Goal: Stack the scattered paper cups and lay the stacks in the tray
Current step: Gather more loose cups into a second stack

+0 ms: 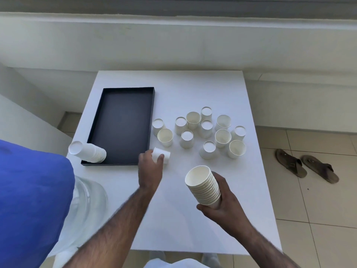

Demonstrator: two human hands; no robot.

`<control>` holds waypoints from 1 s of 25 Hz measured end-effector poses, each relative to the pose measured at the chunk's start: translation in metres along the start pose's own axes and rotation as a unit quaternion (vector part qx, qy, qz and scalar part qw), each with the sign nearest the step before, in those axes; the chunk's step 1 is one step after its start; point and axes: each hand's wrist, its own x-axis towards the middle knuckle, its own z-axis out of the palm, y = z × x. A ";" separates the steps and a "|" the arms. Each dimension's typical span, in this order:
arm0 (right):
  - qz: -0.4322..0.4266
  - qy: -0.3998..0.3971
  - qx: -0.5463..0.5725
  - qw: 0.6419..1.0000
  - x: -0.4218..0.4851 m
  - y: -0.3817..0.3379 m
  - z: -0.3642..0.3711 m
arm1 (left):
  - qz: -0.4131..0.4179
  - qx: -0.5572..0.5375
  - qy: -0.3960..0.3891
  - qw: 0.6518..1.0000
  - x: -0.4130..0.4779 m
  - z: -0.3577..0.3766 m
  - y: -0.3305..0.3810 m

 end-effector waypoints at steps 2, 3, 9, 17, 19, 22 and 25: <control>0.000 0.010 -0.013 1.000 -0.003 0.005 -0.004 | -0.015 0.084 0.001 0.996 0.025 0.008 -0.008; 0.001 0.015 -0.019 1.000 -0.005 0.008 -0.006 | -0.020 0.113 0.004 0.993 0.031 0.012 -0.009; 0.030 0.027 -0.047 0.998 -0.017 0.028 -0.019 | -0.054 0.123 -0.029 0.991 0.047 0.025 -0.027; 0.047 0.000 -0.137 0.989 -0.007 0.044 -0.008 | -0.009 -0.123 -0.266 0.956 -0.032 -0.039 -0.003; 0.030 -0.013 -0.177 0.984 -0.001 0.043 -0.002 | 0.028 -0.109 -0.319 0.941 -0.047 -0.055 0.006; -0.010 -0.028 -0.212 0.977 0.009 0.031 0.008 | 0.070 -0.079 -0.369 0.924 -0.063 -0.064 0.020; -0.030 -0.029 -0.188 0.981 0.017 0.019 0.015 | 0.110 -0.064 -0.398 0.909 -0.073 -0.064 0.034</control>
